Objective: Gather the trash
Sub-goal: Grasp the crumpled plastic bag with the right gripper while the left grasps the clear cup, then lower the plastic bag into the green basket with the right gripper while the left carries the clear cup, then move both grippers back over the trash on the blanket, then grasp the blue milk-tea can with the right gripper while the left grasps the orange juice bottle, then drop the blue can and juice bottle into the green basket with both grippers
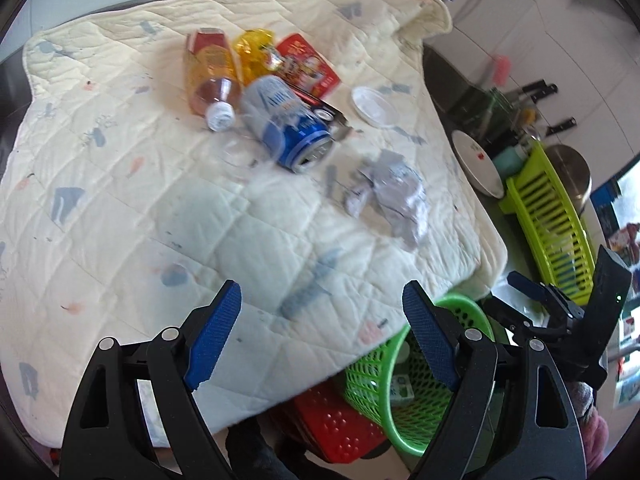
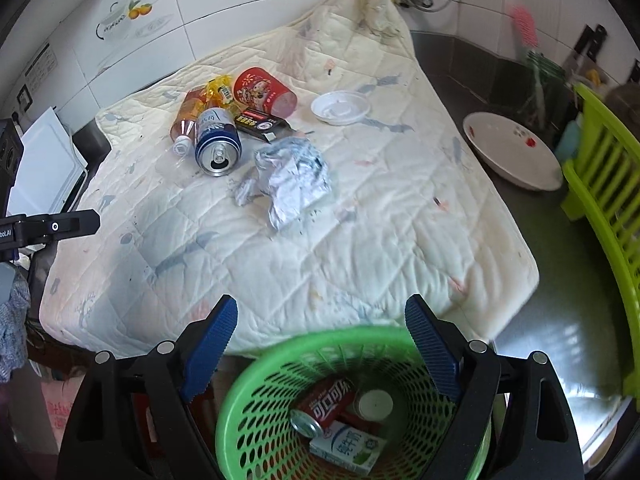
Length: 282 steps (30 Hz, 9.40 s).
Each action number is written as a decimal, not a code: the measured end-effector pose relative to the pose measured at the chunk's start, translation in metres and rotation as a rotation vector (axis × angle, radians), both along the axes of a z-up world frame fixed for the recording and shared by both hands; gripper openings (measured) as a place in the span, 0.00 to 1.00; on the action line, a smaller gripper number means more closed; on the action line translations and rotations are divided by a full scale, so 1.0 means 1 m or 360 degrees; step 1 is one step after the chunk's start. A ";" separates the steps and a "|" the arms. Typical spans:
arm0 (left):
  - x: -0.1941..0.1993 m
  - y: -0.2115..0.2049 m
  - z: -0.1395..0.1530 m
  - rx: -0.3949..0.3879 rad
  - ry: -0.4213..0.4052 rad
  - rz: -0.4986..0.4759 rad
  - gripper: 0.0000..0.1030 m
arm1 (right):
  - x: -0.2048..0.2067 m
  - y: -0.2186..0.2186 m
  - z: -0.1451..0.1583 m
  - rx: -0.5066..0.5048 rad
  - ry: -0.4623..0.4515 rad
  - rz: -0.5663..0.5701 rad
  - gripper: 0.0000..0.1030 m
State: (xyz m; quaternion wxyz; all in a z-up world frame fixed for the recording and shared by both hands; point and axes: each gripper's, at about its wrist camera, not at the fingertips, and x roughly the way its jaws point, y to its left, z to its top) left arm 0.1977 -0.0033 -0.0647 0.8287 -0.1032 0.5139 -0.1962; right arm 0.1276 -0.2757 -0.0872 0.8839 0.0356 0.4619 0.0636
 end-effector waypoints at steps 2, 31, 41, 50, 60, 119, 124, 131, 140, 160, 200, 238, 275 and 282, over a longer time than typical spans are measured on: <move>0.010 0.008 0.001 0.0018 -0.0010 0.0030 0.79 | 0.012 0.006 0.001 -0.0018 -0.0006 0.0024 0.83; 0.109 0.009 -0.041 0.0256 -0.0092 -0.0135 0.84 | 0.173 0.055 -0.042 -0.0175 0.0129 0.0174 0.88; 0.127 -0.007 -0.057 0.0296 -0.0112 -0.0231 0.84 | 0.190 0.060 -0.059 -0.0176 0.0210 0.0194 0.88; 0.136 -0.011 -0.063 0.0279 -0.0131 -0.0246 0.65 | 0.191 0.063 -0.061 -0.0146 0.0223 0.0218 0.79; 0.128 -0.014 -0.057 0.0302 -0.0225 -0.0260 0.58 | 0.174 0.057 -0.059 -0.0104 0.0225 0.0208 0.52; -0.093 -0.147 -0.008 0.0208 -0.0420 -0.0714 0.57 | -0.115 -0.095 -0.033 0.0002 0.0081 -0.0387 0.80; -0.104 -0.163 -0.016 0.0203 -0.0387 -0.0779 0.57 | -0.127 -0.102 -0.023 -0.0008 0.0038 -0.0441 0.80; -0.118 -0.187 -0.030 0.0200 -0.0325 -0.0873 0.58 | -0.139 -0.113 -0.009 0.0000 -0.0013 -0.0503 0.80; -0.132 -0.210 -0.041 0.0174 -0.0260 -0.0939 0.67 | -0.146 -0.117 -0.001 -0.0017 -0.0045 -0.0530 0.80; -0.101 -0.157 -0.024 0.0173 -0.0281 -0.0677 0.78 | -0.119 -0.099 0.009 -0.0009 -0.0075 -0.0430 0.80; 0.076 0.091 -0.013 0.0268 -0.0222 0.0161 0.78 | 0.172 0.132 0.011 -0.0001 -0.0014 0.0375 0.81; 0.237 0.085 -0.013 0.0213 -0.0056 0.0218 0.86 | 0.271 0.177 -0.053 -0.0037 0.0232 0.0477 0.63; 0.314 0.028 -0.063 0.0368 0.0087 0.0219 0.86 | 0.153 0.095 -0.010 0.0093 0.0103 0.0200 0.63; 0.309 0.026 -0.059 0.0355 0.0036 0.0195 0.73 | 0.133 0.081 -0.010 0.0094 0.0118 0.0149 0.63</move>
